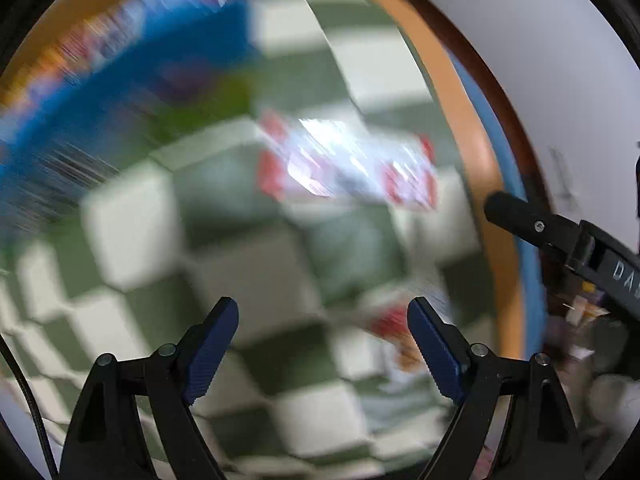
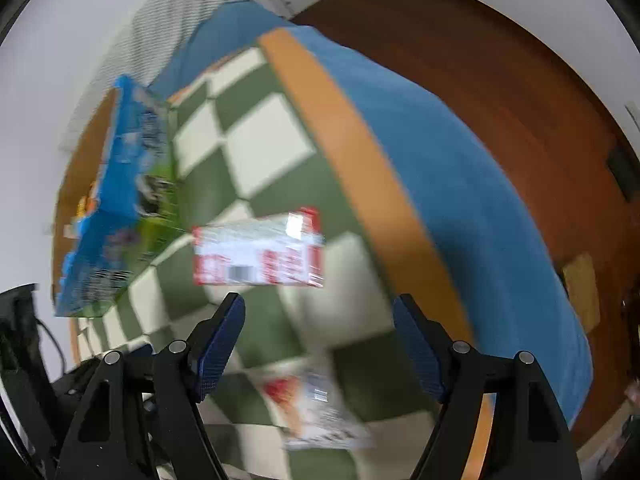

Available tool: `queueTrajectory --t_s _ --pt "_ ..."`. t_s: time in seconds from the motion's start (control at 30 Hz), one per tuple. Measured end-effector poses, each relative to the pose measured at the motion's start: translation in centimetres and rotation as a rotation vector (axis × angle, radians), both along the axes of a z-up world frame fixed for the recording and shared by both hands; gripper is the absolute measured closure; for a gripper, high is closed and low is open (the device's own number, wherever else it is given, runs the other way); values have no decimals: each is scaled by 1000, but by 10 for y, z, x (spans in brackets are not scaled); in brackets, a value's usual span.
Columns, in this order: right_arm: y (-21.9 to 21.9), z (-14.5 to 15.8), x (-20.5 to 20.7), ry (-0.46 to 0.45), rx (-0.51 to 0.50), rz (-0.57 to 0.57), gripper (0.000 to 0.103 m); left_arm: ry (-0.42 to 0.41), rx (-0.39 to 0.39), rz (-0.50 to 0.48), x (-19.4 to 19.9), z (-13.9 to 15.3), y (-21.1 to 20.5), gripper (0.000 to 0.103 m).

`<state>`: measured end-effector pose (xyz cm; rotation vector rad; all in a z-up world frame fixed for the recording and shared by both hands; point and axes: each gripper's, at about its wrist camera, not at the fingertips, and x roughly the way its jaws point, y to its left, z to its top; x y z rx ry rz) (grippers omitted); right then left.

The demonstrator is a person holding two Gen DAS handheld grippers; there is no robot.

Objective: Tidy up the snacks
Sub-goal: 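Withdraw both tools from the box toward the last snacks, then grasp the cookie pack with left tool while right tool grasps red-white strip pack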

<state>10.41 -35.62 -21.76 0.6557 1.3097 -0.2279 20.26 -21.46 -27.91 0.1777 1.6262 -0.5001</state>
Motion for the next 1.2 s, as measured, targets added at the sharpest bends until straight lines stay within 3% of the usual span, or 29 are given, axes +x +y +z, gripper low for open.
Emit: queueTrajectory --t_s 0.13,0.27,0.33,0.4,0.57,0.67,0.8,0.9,0.97,1.13,1.2 --pt "-18 -14 -31 34 -7 -67 24 242 -58 57 -17 -44 -22 17" --pt "-34 -15 -56 48 -41 -110 24 306 -53 39 -31 -68 -45 18" --pt "-35 -11 -57 48 -70 -93 24 265 -22 20 -35 -73 -53 38" --pt "-34 -7 -53 38 -90 -57 24 225 -12 -2 -37 -71 -53 51" --pt "-2 1 -7 22 -134 188 24 115 27 45 -26 -54 -14 52" --pt "37 -6 33 16 -180 382 24 62 62 131 -12 -46 27 52" --pt "70 -21 83 20 -186 511 24 40 86 263 4 -44 75 52" --pt "72 -41 118 41 -128 496 24 41 86 345 9 -46 101 52" --pt "68 -55 129 75 -86 457 30 34 85 372 9 -47 110 52" --pt "70 -67 113 132 7 401 31 11 79 400 4 -49 121 52" --pt "82 -70 98 165 112 412 31 12 74 400 0 -50 122 50"
